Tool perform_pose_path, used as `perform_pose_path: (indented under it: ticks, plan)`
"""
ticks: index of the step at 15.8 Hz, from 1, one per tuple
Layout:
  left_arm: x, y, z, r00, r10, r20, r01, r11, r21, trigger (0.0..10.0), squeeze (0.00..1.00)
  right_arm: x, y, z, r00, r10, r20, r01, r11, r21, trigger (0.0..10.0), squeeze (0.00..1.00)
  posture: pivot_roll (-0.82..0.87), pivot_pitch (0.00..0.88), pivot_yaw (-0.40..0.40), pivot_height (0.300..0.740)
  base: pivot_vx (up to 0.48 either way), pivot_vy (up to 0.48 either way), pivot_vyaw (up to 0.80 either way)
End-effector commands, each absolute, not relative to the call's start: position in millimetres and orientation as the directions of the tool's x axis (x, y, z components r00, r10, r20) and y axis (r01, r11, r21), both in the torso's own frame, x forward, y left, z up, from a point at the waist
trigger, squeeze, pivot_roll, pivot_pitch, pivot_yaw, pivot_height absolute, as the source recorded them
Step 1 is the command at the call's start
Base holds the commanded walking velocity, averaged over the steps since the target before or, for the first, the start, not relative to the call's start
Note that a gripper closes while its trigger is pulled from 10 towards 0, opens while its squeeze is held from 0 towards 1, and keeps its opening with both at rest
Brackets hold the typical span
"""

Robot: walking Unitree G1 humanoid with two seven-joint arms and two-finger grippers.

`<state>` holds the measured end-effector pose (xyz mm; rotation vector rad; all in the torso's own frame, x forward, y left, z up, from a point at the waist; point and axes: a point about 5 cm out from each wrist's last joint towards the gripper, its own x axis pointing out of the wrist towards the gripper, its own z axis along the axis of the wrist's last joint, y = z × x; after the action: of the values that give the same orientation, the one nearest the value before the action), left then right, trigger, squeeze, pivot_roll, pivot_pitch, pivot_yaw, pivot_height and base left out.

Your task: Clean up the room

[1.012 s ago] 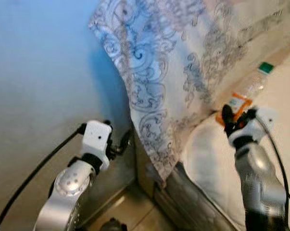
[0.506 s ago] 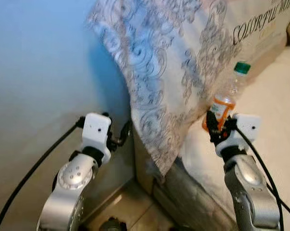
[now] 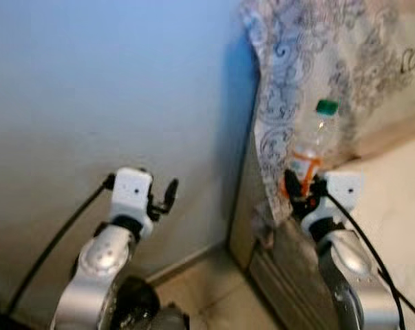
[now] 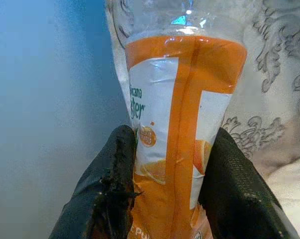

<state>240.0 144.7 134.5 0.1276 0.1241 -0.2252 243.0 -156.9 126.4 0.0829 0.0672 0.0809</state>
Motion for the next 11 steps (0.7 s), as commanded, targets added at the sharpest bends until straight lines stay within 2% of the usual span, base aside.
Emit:
perform_pose_path:
  ticks: [1,6,8,11]
  plan:
    - [242.6,141.6,141.9,0.969,-0.222,-0.108,0.234,0.965,0.116,10.0,0.00,244.0,-162.8,131.3,0.997,0.060,-0.047,-0.056,0.996,0.069,10.0,0.00,0.09,0.000,0.013,0.740,0.000,-0.480,0.00]
    - [242.9,139.5,141.6,0.967,-0.228,-0.110,0.241,0.963,0.121,10.0,0.00,244.8,-165.6,129.5,0.997,0.054,-0.059,-0.050,0.997,0.066,10.0,0.00,0.09,0.000,0.014,0.740,0.000,-0.480,0.00]
    - [242.2,139.2,141.1,0.967,-0.227,-0.112,0.240,0.963,0.125,10.0,0.00,246.2,-164.0,127.2,0.992,0.093,-0.081,-0.088,0.994,0.062,10.0,0.00,0.10,0.000,0.014,0.740,0.000,-0.480,0.00]
    - [237.2,144.7,138.4,0.971,-0.204,-0.120,0.219,0.968,0.125,10.0,0.00,245.8,-157.0,123.5,0.968,0.225,-0.114,-0.222,0.974,0.035,10.0,0.00,0.10,0.000,0.006,0.740,0.000,-0.480,0.80]
